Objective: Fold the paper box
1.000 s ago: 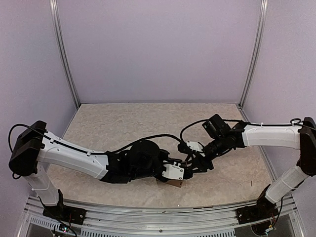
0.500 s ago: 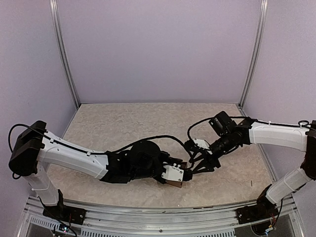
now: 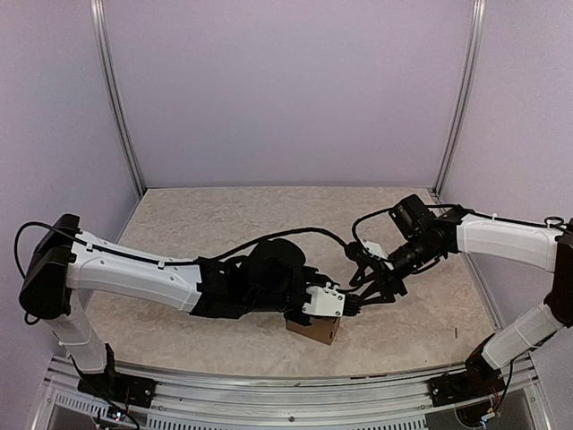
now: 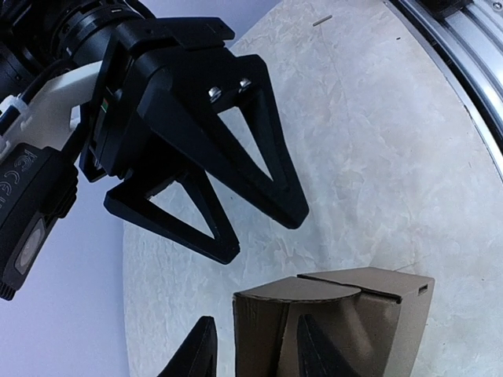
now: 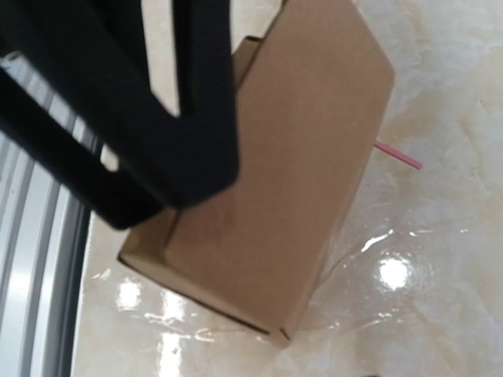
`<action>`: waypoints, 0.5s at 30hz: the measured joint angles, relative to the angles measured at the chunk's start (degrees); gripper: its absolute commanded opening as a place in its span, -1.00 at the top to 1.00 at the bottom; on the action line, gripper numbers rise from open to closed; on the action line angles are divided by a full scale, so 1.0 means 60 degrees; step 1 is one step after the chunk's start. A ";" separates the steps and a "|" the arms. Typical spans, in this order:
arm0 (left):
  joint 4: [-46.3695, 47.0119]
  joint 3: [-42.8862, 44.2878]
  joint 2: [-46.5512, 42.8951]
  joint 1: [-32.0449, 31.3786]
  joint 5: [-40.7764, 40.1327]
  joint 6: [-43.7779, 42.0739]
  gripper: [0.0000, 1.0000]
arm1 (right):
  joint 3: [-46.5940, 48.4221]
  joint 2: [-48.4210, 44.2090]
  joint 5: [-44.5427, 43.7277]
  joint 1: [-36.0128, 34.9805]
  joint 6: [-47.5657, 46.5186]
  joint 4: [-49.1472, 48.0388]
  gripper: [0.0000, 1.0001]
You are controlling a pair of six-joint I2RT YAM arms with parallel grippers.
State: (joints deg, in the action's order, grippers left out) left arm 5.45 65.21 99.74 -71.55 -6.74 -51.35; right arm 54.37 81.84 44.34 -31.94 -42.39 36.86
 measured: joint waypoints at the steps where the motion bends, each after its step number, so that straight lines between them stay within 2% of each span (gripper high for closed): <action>1: -0.0106 0.0106 0.0022 0.0004 0.0011 0.0029 0.36 | 0.0000 0.0000 0.0018 0.0000 -0.0004 0.0000 -0.15; 4: -0.0565 0.0510 0.0127 0.0025 0.0047 0.0084 0.39 | -0.0004 0.0000 0.0095 0.0022 -0.0007 -0.0007 -0.15; 8: -0.1402 0.1249 0.0499 0.0044 0.0040 0.0095 0.33 | -0.0004 -0.0004 0.0149 0.0066 -0.0025 -0.0004 -0.15; 12: -0.2120 0.1585 0.0849 0.0047 -0.0051 0.0102 0.62 | -0.0004 -0.0004 0.0182 0.0168 -0.0073 0.0000 -0.15; 15: -0.2408 0.1672 0.0980 0.0062 -0.0080 0.0106 0.67 | -0.0033 -0.0004 0.0193 0.0186 -0.0109 0.0000 -0.15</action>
State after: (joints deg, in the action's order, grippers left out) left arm -8.99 75.24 105.62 -71.18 -7.22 -50.72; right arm 54.17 81.82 45.50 -30.83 -43.05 36.86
